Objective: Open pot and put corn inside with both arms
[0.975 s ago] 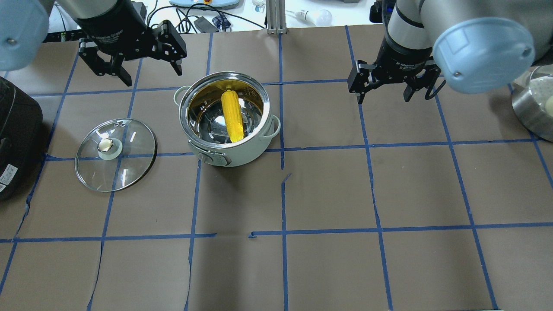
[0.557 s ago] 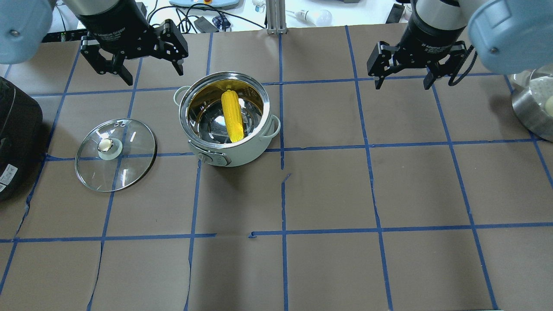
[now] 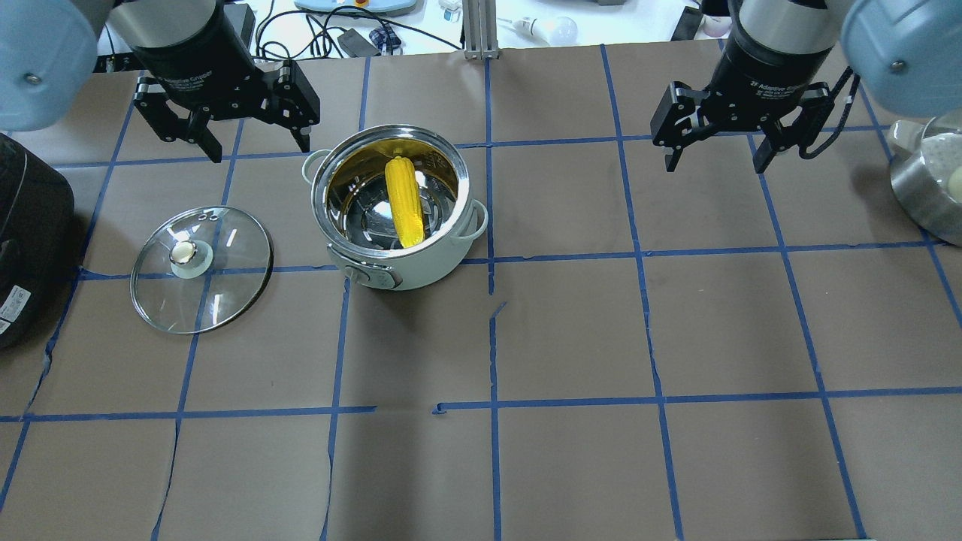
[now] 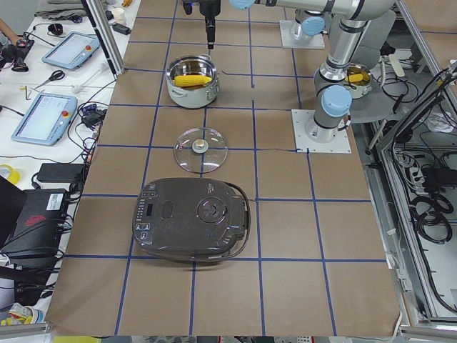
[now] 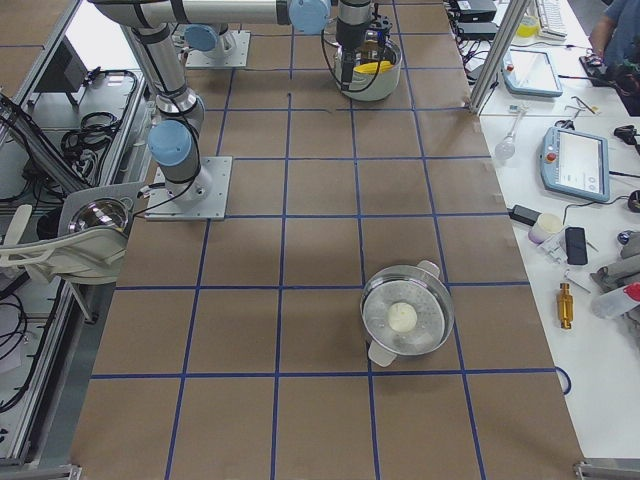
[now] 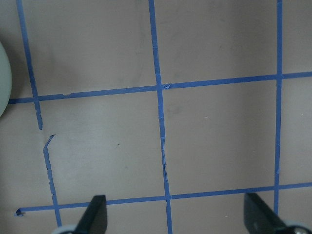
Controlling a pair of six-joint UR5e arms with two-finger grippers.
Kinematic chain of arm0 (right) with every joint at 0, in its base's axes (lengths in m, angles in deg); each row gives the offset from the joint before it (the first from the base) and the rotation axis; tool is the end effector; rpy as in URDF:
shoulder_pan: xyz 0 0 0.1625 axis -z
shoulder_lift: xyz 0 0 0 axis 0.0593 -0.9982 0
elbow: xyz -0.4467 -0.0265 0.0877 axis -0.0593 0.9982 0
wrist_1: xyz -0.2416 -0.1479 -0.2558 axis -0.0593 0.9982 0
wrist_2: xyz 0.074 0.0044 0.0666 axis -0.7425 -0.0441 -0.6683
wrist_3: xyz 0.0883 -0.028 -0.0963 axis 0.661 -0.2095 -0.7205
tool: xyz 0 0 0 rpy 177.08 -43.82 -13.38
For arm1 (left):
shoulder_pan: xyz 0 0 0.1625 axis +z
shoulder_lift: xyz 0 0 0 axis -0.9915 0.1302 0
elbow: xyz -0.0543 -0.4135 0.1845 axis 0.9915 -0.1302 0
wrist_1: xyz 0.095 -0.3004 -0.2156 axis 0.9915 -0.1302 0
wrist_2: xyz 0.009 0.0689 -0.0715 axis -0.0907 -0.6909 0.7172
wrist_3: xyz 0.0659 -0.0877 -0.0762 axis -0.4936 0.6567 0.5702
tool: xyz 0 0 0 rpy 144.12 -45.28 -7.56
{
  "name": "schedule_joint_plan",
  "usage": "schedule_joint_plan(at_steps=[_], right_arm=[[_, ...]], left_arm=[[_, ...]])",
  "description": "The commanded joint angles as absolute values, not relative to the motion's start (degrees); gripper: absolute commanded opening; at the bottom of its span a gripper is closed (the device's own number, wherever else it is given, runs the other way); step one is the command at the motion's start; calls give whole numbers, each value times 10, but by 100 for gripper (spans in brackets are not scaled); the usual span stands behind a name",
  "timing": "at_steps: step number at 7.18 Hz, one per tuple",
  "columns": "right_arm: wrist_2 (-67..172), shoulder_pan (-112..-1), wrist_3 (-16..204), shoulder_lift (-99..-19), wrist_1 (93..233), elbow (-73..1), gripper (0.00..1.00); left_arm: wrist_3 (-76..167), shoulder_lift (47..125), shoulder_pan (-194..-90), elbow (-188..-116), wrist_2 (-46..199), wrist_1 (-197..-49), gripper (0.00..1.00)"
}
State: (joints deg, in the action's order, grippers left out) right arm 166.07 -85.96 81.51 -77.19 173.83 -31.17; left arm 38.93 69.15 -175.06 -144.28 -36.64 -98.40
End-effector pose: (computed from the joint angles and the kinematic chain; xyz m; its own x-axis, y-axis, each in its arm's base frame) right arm 0.1270 -0.4675 0.4834 -0.9968 0.0793 0.0102 0.0796 0.9962 0.0359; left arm -0.1510 -0.4799 0.5113 -0.9947 -0.1004 -0.0208 -0.0994 0.9941 -0.0443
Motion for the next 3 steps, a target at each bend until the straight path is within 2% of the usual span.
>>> schedule_joint_plan(at_steps=[1, 3], right_arm=[[1688, -860, 815, -774, 1736, -311, 100], [1659, -860, 815, -778, 1740, -311, 100]], left_arm=[[388, 689, -1751, -1442, -368, -983, 100], [389, 685, -1752, -1435, -361, -985, 100]])
